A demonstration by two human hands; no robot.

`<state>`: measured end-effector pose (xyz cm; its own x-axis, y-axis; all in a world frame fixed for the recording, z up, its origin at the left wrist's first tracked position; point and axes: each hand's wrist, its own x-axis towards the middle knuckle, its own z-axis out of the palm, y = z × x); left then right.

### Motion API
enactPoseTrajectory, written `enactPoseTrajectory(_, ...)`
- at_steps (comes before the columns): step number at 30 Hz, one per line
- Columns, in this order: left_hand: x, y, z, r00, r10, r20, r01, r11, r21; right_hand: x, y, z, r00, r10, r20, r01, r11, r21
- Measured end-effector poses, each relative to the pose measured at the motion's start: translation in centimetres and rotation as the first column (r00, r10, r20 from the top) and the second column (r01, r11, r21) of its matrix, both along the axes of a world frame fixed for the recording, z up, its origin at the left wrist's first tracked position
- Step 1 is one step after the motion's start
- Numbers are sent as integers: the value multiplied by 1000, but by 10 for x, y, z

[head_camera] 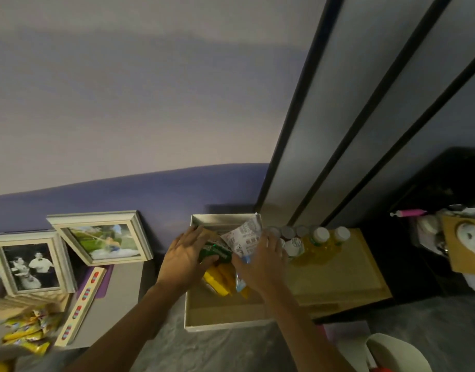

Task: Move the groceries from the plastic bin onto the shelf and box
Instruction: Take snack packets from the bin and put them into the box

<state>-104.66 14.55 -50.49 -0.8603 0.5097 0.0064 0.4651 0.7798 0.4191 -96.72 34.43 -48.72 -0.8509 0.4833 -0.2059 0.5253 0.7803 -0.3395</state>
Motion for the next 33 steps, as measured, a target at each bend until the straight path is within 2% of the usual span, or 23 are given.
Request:
enactPoseTrajectory(4,-9,-21,60,999,17,39,-18,1000,7,6,15,60,996,83,-42,-82,996,36)
enactPoseTrajectory(7,-18,-35,121,1000,7,4,-7,1000,8,11,23,128,988,137,-74,-132,989,70)
enactPoseTrajectory(13,-24,-64,240,990,7,-141,-6,1000,3,18,24,258,968,160,-195,-123,974,190)
enactPoseTrajectory(18,-5,-91,320,964,73,-257,-76,997,0,28,9,333,944,206,-256,-150,963,222)
enactPoseTrajectory(22,29,-127,353,940,167,-298,-168,986,22,31,-17,361,901,308,-304,-243,942,233)
enactPoseTrajectory(27,93,-191,357,886,349,-304,-346,936,66,28,-73,369,819,488,-301,-439,872,216)
enactPoseTrajectory(33,194,-304,343,747,604,-278,-615,787,55,30,-192,352,664,701,-260,-687,710,156)
